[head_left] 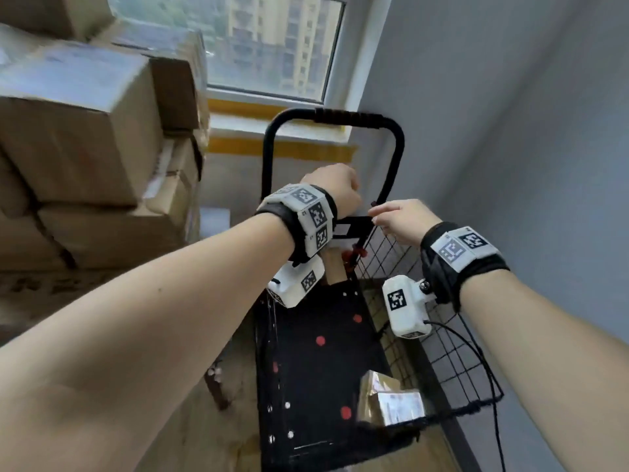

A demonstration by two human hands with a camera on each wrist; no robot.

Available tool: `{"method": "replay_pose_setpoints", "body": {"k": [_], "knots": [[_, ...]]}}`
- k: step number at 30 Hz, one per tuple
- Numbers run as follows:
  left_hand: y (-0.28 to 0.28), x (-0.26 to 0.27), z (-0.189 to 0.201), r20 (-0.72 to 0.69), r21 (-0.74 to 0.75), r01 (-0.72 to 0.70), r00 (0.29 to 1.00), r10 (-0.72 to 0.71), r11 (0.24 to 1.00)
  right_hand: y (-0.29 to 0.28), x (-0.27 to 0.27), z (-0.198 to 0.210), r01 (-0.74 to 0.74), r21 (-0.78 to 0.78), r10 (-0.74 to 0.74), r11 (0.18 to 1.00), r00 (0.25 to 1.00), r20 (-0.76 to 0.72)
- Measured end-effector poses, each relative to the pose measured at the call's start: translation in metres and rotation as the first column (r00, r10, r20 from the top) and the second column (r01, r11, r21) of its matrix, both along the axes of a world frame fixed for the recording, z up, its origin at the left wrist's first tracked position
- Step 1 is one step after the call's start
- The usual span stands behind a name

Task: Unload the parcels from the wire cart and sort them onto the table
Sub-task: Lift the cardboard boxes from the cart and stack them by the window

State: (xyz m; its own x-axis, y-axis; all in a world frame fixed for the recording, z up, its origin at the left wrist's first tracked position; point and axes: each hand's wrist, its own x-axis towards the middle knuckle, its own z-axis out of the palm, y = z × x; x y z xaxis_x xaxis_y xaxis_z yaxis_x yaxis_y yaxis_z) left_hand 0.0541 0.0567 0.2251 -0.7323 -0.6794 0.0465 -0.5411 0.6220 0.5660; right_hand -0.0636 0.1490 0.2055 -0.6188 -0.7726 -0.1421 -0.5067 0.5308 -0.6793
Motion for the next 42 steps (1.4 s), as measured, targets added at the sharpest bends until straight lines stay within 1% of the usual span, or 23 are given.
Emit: {"method": "replay_pose_setpoints", "body": {"k": [2,5,7,10,12,15,18,20,22,24,27,29,31,33,34,38,42], "knots": [[0.001,-0.031,-0.033,0.058,0.070,0.003,0.998,-0.007,0.998,0.002,-0.036,-0.034,0.021,0.028,-0.022,0.999,0.997,0.072],[-0.002,-0.082,-0.086,0.151,0.168,-0.022,0.989,-0.003,0.986,0.004,-0.091,-0.088,0.039,0.130,-0.060,0.991,0.985,0.164],[-0.006,-0.119,-0.123,0.197,0.238,-0.058,0.980,0.010,0.970,0.007,-0.127,-0.128,0.055,0.192,-0.103,0.980,0.963,0.248],[-0.008,-0.169,-0.181,0.268,0.347,-0.130,0.963,0.035,0.929,0.015,-0.178,-0.189,0.017,0.321,-0.127,0.947,0.938,0.324],[-0.006,-0.192,-0.225,0.310,0.442,-0.185,0.950,0.044,0.878,0.023,-0.207,-0.231,-0.022,0.437,-0.147,0.899,0.926,0.349],[0.004,-0.204,-0.290,0.372,0.562,-0.289,0.925,0.075,0.775,0.035,-0.237,-0.293,-0.079,0.591,-0.172,0.803,0.918,0.357],[0.015,-0.199,-0.347,0.435,0.628,-0.403,0.891,0.129,0.665,0.045,-0.245,-0.351,-0.077,0.657,-0.243,0.750,0.892,0.382],[0.020,-0.193,-0.379,0.480,0.648,-0.473,0.862,0.162,0.597,0.048,-0.243,-0.385,-0.111,0.692,-0.264,0.713,0.872,0.412],[0.023,-0.190,-0.406,0.506,0.665,-0.517,0.843,0.183,0.539,0.048,-0.238,-0.411,-0.148,0.720,-0.272,0.678,0.859,0.433],[0.019,-0.190,-0.424,0.517,0.668,-0.541,0.831,0.205,0.510,0.042,-0.237,-0.427,-0.178,0.731,-0.274,0.659,0.848,0.454],[-0.003,-0.191,-0.438,0.513,0.645,-0.569,0.817,0.263,0.510,0.015,-0.243,-0.437,-0.213,0.728,-0.236,0.652,0.855,0.461],[-0.025,-0.191,-0.441,0.489,0.636,-0.581,0.813,0.317,0.508,-0.015,-0.249,-0.436,-0.212,0.711,-0.187,0.670,0.879,0.438],[-0.049,-0.193,-0.441,0.468,0.633,-0.591,0.807,0.360,0.500,-0.049,-0.251,-0.433,-0.193,0.677,-0.171,0.710,0.885,0.432],[-0.073,-0.197,-0.443,0.452,0.641,-0.596,0.802,0.390,0.483,-0.082,-0.254,-0.435,-0.210,0.654,-0.147,0.726,0.883,0.447],[-0.085,-0.200,-0.446,0.445,0.644,-0.600,0.799,0.405,0.474,-0.098,-0.256,-0.437,-0.202,0.635,-0.121,0.745,0.896,0.426],[-0.129,-0.215,-0.464,0.419,0.639,-0.613,0.784,0.459,0.464,-0.151,-0.273,-0.453,0.004,0.563,-0.183,0.826,0.948,0.262],[-0.161,-0.228,-0.484,0.443,0.623,-0.630,0.772,0.455,0.464,-0.190,-0.274,-0.477,0.042,0.570,-0.202,0.821,0.954,0.221]]}}
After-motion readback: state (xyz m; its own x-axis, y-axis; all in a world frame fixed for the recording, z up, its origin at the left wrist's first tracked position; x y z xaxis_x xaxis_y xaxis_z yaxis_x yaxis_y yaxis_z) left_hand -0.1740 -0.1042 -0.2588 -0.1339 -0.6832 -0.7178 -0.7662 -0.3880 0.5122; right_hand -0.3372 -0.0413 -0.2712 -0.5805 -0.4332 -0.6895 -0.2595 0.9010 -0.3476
